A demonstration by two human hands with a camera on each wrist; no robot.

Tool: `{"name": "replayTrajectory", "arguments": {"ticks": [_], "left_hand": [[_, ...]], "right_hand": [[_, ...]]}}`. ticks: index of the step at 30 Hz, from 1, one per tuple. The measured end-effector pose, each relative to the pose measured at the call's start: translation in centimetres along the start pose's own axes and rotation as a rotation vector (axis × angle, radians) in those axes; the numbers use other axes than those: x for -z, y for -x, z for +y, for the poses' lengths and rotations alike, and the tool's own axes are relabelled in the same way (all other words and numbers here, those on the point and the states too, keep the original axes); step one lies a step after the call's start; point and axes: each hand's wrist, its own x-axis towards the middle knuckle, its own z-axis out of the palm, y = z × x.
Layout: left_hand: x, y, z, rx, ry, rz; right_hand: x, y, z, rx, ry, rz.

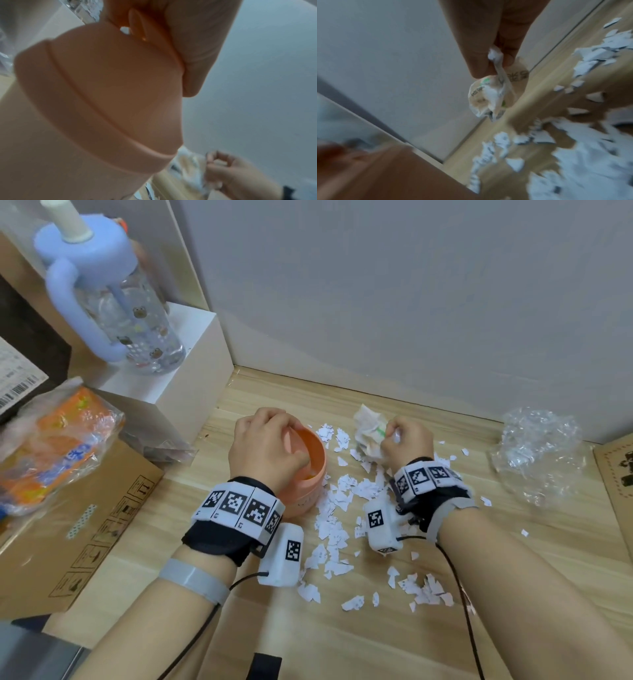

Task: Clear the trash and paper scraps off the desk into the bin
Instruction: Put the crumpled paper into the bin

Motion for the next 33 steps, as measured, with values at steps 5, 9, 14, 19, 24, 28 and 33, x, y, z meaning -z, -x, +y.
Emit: {"name": "replayTrajectory", "arguments": {"ticks": [5,9,14,19,24,28,33], "left_hand": [[0.3,0.8,0.0,-0.037,-0.011,-0.068],[0.1,1.4,-0.6,-0.074,-0.074,-0.089],[0.2,2.2,-1.5,-0.089,-0.066,-0.109],[0.2,2.8,-2.5,-0.128,-0.088,-0.148],[0.4,3.0,-3.0,-0.179,-0.096,-0.181],[0.8,2.9,-2.9,-0.222,-0.074,-0.227],[1.4,3.4,-2.2,-0.267,-0.136,-0.238]], "right_hand": [[5.1,3.0,-4.0,0.199,-0.281,-0.084],[6.4,6.0,-6.9,0.352,-0.250,-0.397],[3.7,8.1,-6.7,0.364,-0.076,-0.460],[1.2,10.6,-6.0,0.474,-0.026,-0.548],[0.4,12.1,-6.3,0.637,0.330,-0.522],[0.1,11.6,-8.3,0.712,0.745,-0.611],[-1.1,11.7,-10.5,0.530,0.791,-0.809]]}}
